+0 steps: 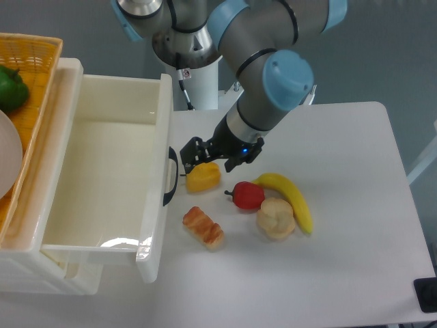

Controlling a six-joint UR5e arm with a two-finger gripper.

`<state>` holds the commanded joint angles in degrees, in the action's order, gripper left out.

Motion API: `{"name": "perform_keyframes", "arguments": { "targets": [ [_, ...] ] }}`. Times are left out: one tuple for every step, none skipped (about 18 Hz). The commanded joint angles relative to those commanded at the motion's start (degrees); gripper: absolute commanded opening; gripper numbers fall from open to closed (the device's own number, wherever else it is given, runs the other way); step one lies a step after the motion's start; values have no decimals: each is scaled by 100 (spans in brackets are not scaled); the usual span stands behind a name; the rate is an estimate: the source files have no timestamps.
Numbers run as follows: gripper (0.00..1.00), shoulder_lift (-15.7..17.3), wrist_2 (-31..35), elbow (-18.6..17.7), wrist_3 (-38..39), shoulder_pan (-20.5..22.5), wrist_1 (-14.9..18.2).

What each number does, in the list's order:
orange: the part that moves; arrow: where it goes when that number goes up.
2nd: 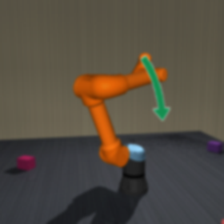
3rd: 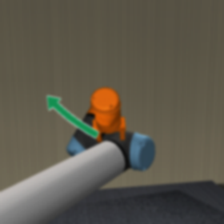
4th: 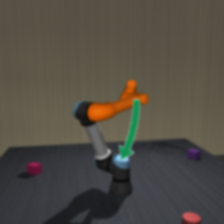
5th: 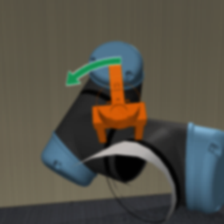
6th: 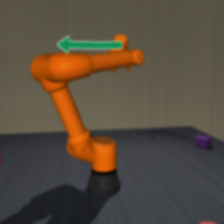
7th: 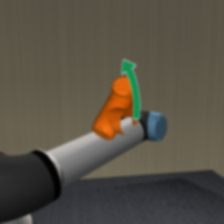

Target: Slide open the top white drawer

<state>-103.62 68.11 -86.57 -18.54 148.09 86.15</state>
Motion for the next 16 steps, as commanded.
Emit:
{"name": "perform_keyframes", "arguments": {
  "targets": [
    [100,35,9,0,-114,61,-88],
    [100,87,113,0,-237,140,-150],
    [100,123,332,0,-403,176,-220],
    [100,141,612,0,-588,176,-291],
    [100,149,929,-9,-781,167,-326],
    [100,150,1141,-9,-957,167,-335],
    [100,150,1230,-9,-1133,167,-361],
    [100,132,1300,-17,-1300,167,-440],
    [100,115,1405,-26,-1458,176,-502],
    [100,97,1528,-26,-1616,185,-555],
    [100,97,1660,-35,-1766,185,-633],
    [100,88,1809,-35,-1976,185,-730],
    [100,71,1967,-26,-2274,185,-818],
    [100,44,2125,-26,-2686,185,-932],
    [100,-26,2258,-35,-3082,185,-1011],
    [100,-70,2381,-26,-3373,185,-1073]
  ]
}}
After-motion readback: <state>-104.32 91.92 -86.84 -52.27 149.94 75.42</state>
